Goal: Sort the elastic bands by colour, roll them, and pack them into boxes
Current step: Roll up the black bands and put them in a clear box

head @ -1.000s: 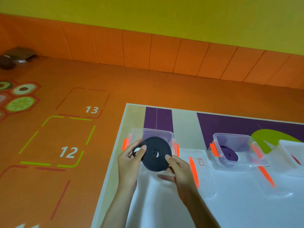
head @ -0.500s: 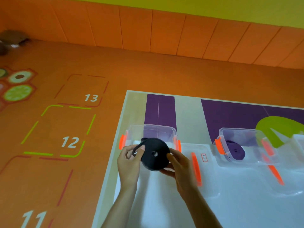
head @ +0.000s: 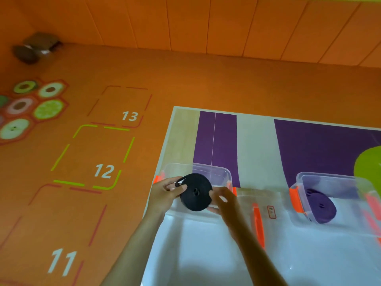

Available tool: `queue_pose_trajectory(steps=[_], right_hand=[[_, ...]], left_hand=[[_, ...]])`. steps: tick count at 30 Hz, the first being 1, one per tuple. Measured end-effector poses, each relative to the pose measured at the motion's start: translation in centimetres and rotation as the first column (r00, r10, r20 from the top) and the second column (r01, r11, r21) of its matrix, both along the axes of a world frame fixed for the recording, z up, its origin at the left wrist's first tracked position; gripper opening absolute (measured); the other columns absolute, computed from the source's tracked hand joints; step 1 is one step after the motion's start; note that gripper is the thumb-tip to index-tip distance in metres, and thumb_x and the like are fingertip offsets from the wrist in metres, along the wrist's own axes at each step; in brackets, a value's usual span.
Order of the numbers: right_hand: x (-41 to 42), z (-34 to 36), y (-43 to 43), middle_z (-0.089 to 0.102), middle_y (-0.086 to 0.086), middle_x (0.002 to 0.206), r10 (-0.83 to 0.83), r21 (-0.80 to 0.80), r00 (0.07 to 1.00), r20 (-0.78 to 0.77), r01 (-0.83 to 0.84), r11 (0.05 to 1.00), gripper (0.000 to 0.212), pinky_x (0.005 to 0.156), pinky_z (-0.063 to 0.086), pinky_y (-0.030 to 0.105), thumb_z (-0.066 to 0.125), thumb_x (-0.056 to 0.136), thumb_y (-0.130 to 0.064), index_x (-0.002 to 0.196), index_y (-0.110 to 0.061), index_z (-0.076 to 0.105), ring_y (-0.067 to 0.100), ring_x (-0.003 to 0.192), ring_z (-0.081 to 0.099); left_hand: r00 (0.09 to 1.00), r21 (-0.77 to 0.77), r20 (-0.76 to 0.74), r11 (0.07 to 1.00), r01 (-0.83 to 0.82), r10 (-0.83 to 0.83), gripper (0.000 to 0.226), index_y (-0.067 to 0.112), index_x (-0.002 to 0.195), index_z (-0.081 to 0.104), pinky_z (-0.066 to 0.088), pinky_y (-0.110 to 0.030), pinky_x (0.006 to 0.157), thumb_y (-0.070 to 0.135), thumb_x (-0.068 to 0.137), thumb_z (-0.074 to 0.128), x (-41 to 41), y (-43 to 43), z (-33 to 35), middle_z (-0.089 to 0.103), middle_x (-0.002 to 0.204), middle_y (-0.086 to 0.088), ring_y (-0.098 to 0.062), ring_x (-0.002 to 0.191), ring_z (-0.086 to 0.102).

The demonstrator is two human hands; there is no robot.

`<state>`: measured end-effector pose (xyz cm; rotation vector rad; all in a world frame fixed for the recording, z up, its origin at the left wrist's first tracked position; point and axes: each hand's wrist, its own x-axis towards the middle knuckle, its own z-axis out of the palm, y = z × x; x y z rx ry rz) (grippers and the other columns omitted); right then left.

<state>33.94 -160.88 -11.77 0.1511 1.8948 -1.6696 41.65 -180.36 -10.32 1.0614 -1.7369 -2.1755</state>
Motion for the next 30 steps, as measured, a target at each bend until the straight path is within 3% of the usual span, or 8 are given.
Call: queue_pose_trajectory(steps=[3, 5, 8, 11, 18, 21, 24, 30], right_hand=[[-2.4, -1.4, -1.2, 0.064, 0.017, 0.084, 0.113, 0.202, 0.993, -0.046, -0.101, 0.974, 0.024, 0.087, 0.059, 0.066, 0.068, 0.099, -0.005, 0.08, 0.008, 0.065, 0.047, 0.094, 0.069], [-3.3, -2.3, -2.2, 0.068, 0.026, 0.089, 0.182, 0.27, 0.983, 0.014, -0.179, 0.946, 0.018, 0.087, 0.06, 0.061, 0.068, 0.098, -0.007, 0.094, 0.01, 0.067, 0.044, 0.094, 0.071], [-3.6, -3.5, -3.2, 0.071, 0.015, 0.1, 0.163, 0.294, 0.978, 0.133, -0.196, 0.935, 0.031, 0.09, 0.064, 0.052, 0.07, 0.097, -0.014, 0.124, -0.006, 0.058, 0.037, 0.101, 0.075], [-3.8, -4.4, -3.9, 0.071, 0.018, 0.103, 0.289, 0.338, 0.938, 0.193, -0.34, 0.878, 0.033, 0.094, 0.061, 0.055, 0.067, 0.097, -0.016, 0.126, -0.002, 0.06, 0.039, 0.104, 0.075], [-4.5, -6.7, -4.6, 0.072, 0.02, 0.107, 0.289, 0.349, 0.909, 0.299, -0.386, 0.854, 0.039, 0.098, 0.057, 0.056, 0.065, 0.096, -0.017, 0.128, 0.003, 0.056, 0.033, 0.098, 0.073], [-4.7, -7.5, -4.7, 0.069, 0.016, 0.115, 0.285, 0.359, 0.905, 0.315, -0.392, 0.847, 0.035, 0.091, 0.06, 0.049, 0.066, 0.095, -0.021, 0.124, -0.007, 0.052, 0.033, 0.105, 0.073], [-5.0, -8.0, -4.9, 0.066, 0.012, 0.114, 0.289, 0.368, 0.904, 0.313, -0.397, 0.841, 0.038, 0.08, 0.058, 0.04, 0.065, 0.096, -0.022, 0.128, -0.008, 0.049, 0.03, 0.104, 0.071], [-4.6, -8.5, -5.3, 0.065, 0.015, 0.12, 0.336, 0.443, 0.896, 0.29, -0.437, 0.783, 0.035, 0.076, 0.055, 0.038, 0.056, 0.103, -0.02, 0.132, -0.002, 0.051, 0.034, 0.107, 0.072]], left_hand=[[0.996, -0.104, 0.087, 0.994, 0.009, 0.0, 0.026, 0.009, 0.107, 0.081, 0.065, -0.033, 0.08, -0.007, 0.086, 0.081, -2.7, -1.0, -2.1, 0.082, 0.098, -0.009, -0.026, 0.092, 0.077], [0.985, -0.166, 0.17, 0.985, 0.051, -0.022, 0.028, 0.005, 0.112, 0.08, 0.062, -0.047, 0.095, -0.005, 0.086, 0.083, -4.1, -1.8, -3.8, 0.079, 0.108, -0.021, -0.039, 0.101, 0.075], [0.965, -0.201, 0.251, 0.97, 0.133, -0.08, 0.03, 0.002, 0.113, 0.079, 0.06, -0.046, 0.099, -0.007, 0.084, 0.084, -5.6, -2.7, -6.2, 0.076, 0.101, -0.02, -0.037, 0.096, 0.071], [0.946, -0.227, 0.305, 0.955, 0.189, -0.114, 0.029, -0.003, 0.11, 0.078, 0.059, -0.032, 0.087, -0.014, 0.083, 0.081, -6.8, -2.9, -8.1, 0.07, 0.086, -0.011, -0.029, 0.092, 0.067], [0.877, -0.153, 0.47, 0.969, 0.192, -0.1, 0.029, -0.018, 0.112, 0.071, 0.051, -0.007, 0.051, -0.02, 0.083, 0.077, -8.4, -3.2, -11.2, 0.07, 0.103, -0.018, -0.024, 0.086, 0.066], [0.887, -0.193, 0.458, 0.968, 0.161, -0.057, 0.028, -0.018, 0.108, 0.073, 0.058, -0.014, 0.068, -0.022, 0.081, 0.078, -8.7, -2.7, -12.2, 0.074, 0.11, -0.028, -0.029, 0.096, 0.068], [0.883, -0.265, 0.469, 0.95, 0.167, -0.024, 0.029, -0.009, 0.11, 0.077, 0.059, -0.038, 0.094, -0.012, 0.082, 0.082, -8.8, -1.9, -12.6, 0.076, 0.113, -0.027, -0.039, 0.106, 0.073], [0.879, -0.336, 0.474, 0.934, 0.12, 0.058, 0.014, -0.002, 0.094, 0.081, 0.054, -0.033, 0.095, -0.005, 0.081, 0.085, -8.6, -1.3, -13.5, 0.075, 0.09, -0.01, -0.032, 0.101, 0.073]])
